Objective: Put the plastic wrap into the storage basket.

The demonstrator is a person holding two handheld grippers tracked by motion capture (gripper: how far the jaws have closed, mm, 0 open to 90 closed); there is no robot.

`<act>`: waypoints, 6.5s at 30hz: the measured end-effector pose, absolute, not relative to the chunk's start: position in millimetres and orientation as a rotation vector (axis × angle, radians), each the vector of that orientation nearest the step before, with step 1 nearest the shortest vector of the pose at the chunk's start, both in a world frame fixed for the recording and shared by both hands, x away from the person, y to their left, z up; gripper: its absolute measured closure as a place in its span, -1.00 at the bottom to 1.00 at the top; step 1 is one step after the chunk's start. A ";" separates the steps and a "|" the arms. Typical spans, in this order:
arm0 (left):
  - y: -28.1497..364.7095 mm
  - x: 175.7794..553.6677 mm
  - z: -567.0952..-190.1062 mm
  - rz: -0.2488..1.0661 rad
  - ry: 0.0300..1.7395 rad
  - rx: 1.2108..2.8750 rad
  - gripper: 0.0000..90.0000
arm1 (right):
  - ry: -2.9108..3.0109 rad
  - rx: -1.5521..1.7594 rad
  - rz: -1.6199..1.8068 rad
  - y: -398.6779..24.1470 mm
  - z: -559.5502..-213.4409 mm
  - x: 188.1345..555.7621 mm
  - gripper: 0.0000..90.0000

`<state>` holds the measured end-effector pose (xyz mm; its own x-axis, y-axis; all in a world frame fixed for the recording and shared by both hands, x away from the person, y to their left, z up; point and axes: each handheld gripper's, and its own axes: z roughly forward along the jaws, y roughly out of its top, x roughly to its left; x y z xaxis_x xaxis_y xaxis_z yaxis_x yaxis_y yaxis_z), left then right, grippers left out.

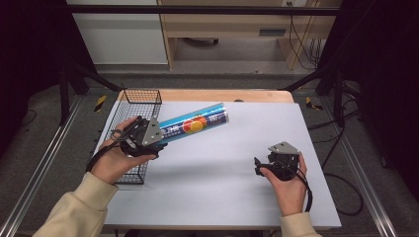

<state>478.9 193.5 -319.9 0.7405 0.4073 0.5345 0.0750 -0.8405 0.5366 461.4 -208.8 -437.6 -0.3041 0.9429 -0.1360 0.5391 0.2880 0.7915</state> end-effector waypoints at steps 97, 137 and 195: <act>281.5 471.6 -319.0 0.792 1.353 2.464 -0.31 | 1.861 1.482 0.807 -232.8 -450.3 452.5 -0.84; 277.3 479.7 -343.1 0.734 1.425 2.557 -0.30 | 1.874 1.487 0.818 -230.7 -450.8 452.7 -0.84; 279.1 506.6 -350.3 0.619 1.596 2.589 -0.30 | 1.905 1.484 0.825 -228.2 -452.5 453.4 -0.81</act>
